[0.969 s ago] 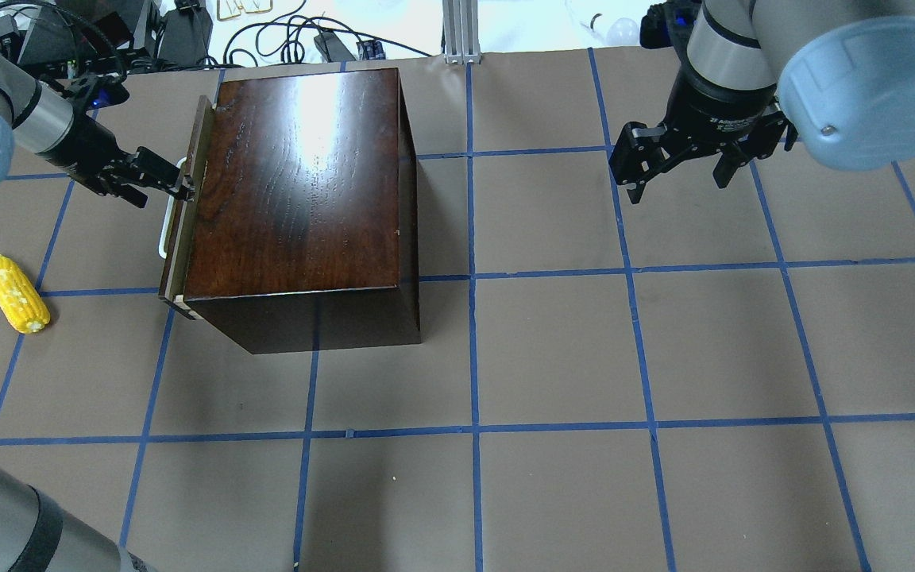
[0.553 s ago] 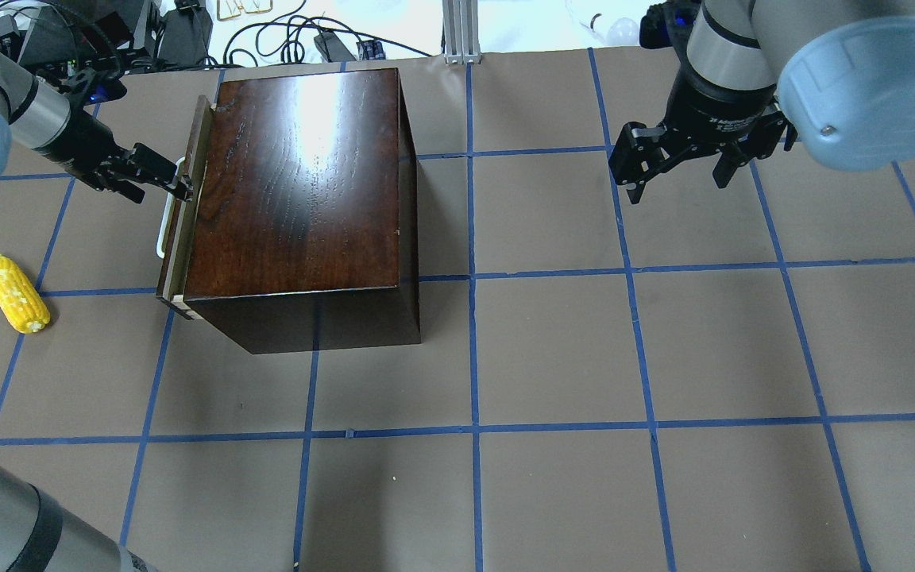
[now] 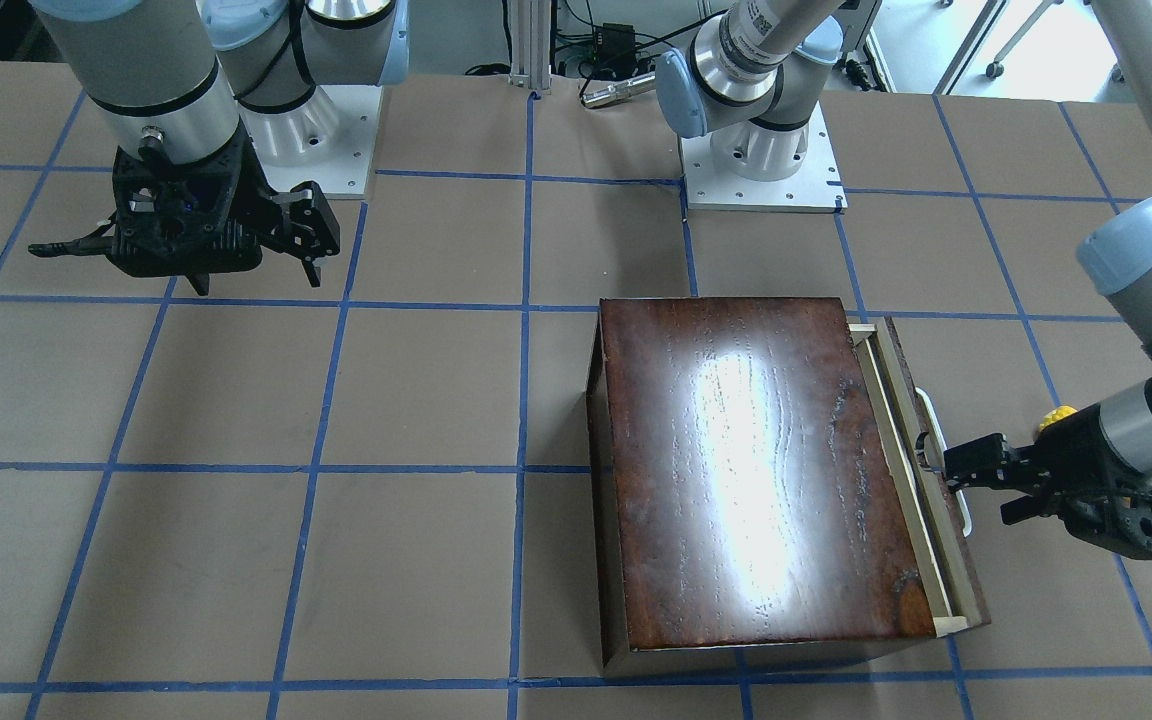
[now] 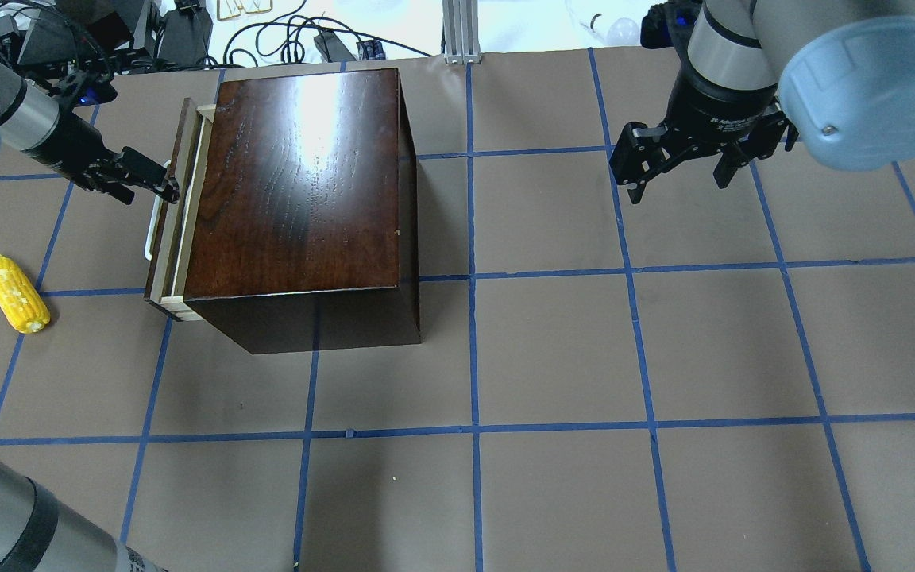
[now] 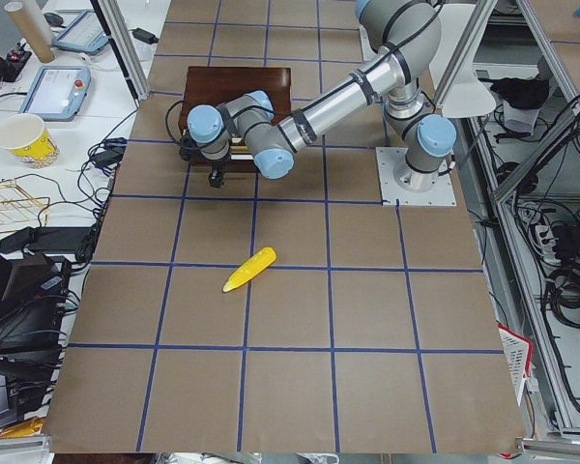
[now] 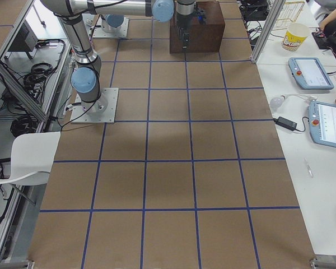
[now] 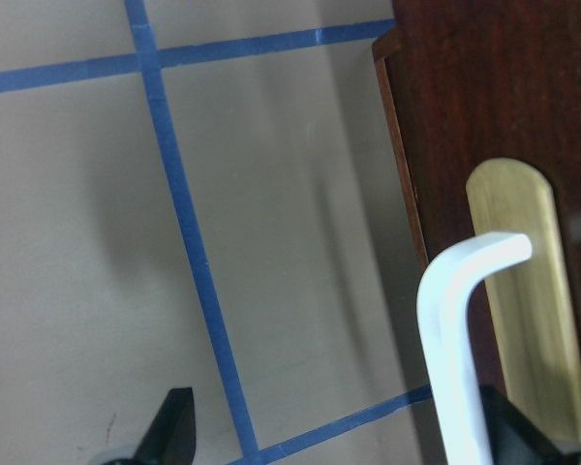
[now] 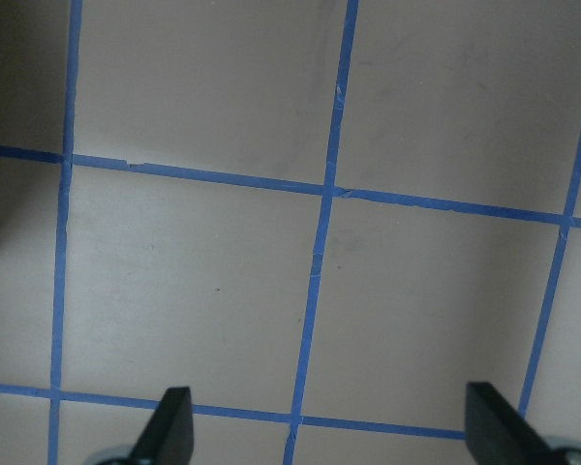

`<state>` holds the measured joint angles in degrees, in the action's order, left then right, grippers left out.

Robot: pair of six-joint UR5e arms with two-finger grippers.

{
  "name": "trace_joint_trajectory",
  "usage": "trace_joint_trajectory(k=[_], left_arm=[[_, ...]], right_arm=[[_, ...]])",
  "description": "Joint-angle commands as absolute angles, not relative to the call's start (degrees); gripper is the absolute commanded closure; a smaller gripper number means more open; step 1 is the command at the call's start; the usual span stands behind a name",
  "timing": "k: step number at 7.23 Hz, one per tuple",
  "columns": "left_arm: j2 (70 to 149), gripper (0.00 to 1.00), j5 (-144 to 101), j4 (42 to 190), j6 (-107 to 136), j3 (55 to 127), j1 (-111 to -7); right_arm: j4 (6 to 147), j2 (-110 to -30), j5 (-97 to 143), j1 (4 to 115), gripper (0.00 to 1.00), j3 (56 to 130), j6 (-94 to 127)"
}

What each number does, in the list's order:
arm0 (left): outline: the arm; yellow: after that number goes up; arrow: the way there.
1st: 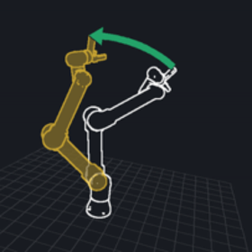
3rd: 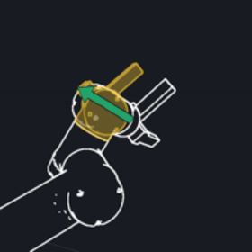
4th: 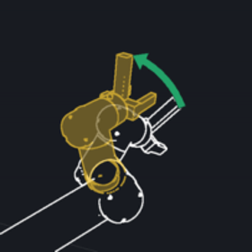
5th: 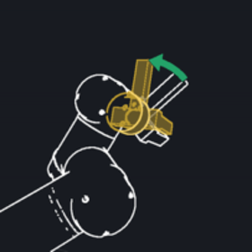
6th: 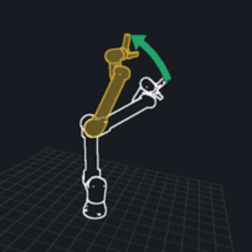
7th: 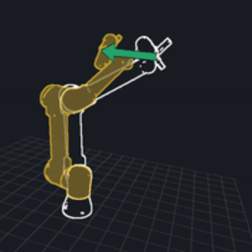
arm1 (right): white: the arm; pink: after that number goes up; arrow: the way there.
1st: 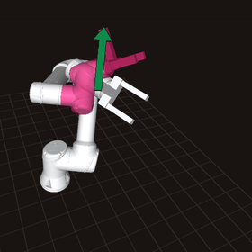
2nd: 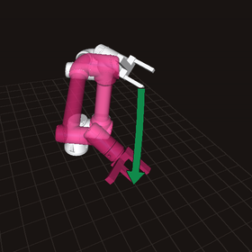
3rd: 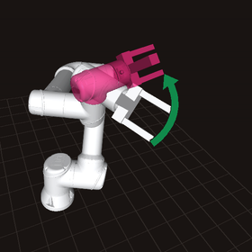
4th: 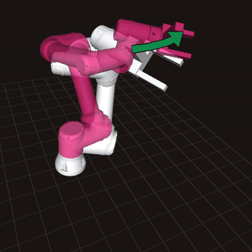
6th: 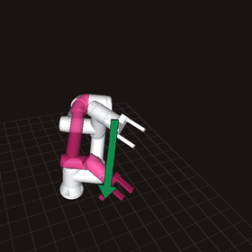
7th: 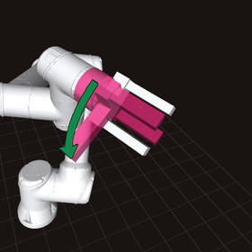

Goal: Open drawer and put corn inside
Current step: 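Pull the drawer handle outward with the left gripper, opening the drawer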

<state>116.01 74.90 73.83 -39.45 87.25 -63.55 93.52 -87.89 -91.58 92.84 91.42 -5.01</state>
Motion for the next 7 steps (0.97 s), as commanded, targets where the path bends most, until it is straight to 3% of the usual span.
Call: trace_joint_trajectory(k=[1, 7], left_arm=[[116.37, 0.0, 76.29, 73.65, -40.25, 87.19, -63.02], [116.28, 0.0, 76.46, 77.05, -42.28, 83.87, -61.26]], right_arm=[[93.52, -87.89, -91.58, 92.9, 0.0, 91.41, -5.01], [93.52, -87.89, -91.58, 92.9, 0.0, 91.41, -5.01]])
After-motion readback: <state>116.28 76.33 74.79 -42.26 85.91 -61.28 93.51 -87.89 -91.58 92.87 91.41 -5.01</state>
